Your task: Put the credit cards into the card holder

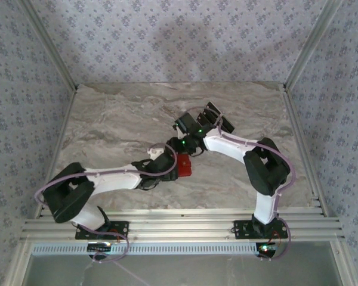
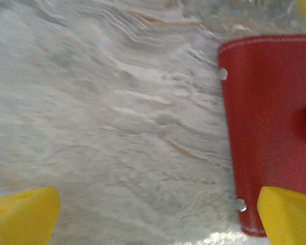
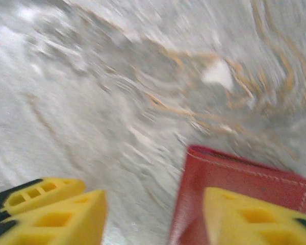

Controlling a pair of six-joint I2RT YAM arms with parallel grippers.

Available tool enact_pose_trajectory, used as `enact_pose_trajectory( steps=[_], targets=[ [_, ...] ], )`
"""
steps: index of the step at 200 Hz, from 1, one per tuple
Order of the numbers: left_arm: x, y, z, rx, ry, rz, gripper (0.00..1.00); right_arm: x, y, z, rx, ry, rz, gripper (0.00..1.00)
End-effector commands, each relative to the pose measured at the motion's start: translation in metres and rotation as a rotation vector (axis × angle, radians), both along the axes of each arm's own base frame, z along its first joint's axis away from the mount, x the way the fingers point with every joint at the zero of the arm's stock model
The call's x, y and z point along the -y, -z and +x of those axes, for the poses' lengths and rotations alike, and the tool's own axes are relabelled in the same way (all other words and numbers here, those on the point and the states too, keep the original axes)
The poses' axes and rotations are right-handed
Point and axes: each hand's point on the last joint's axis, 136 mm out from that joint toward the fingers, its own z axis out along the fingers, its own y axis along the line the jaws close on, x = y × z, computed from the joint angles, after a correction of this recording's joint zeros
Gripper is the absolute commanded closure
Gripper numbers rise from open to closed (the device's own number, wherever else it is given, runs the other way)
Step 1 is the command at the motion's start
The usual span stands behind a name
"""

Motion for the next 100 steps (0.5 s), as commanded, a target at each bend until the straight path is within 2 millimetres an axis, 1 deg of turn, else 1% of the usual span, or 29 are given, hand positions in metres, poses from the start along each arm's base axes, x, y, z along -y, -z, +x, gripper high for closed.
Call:
enact_pose_trajectory(
  steps=[1, 13, 17, 20, 38, 54, 70, 78, 89, 100],
  targets=[
    [-0.012, -0.067, 0.014, 0.143, -0.013, 0.012, 0.0, 0.004, -0.046, 0.014, 0.032, 0.026, 0.061, 0.25],
    [-0.025, -0.092, 0.021, 0.203, -0.038, 0.025, 0.0, 0.011, -0.066, 0.02, 0.061, 0.047, 0.081, 0.15],
    [-0.03, -0.099, 0.023, 0.219, -0.048, 0.033, 0.0, 0.015, -0.072, 0.022, 0.071, 0.056, 0.088, 0.03],
    [-0.034, -0.104, 0.025, 0.233, -0.057, 0.038, 0.0, 0.018, -0.076, 0.023, 0.078, 0.061, 0.093, 0.0],
    [-0.059, -0.131, 0.037, 0.277, -0.108, 0.053, 0.0, 0.041, -0.104, 0.03, 0.141, 0.105, 0.118, 0.0],
    [-0.087, -0.157, 0.05, 0.341, -0.176, 0.076, 0.0, 0.071, -0.125, 0.035, 0.195, 0.163, 0.117, 0.0],
    [-0.108, -0.184, 0.061, 0.425, -0.202, 0.111, 0.0, 0.101, -0.142, 0.043, 0.26, 0.226, 0.101, 0.0],
    [-0.118, -0.2, 0.066, 0.489, -0.216, 0.144, 0.0, 0.119, -0.148, 0.046, 0.295, 0.265, 0.083, 0.0],
    [-0.125, -0.221, 0.072, 0.584, -0.216, 0.165, 0.0, 0.144, -0.157, 0.052, 0.344, 0.325, 0.055, 0.0],
    [-0.133, -0.239, 0.077, 0.671, -0.209, 0.184, 0.0, 0.174, -0.163, 0.059, 0.384, 0.409, 0.025, 0.0]
  ],
)
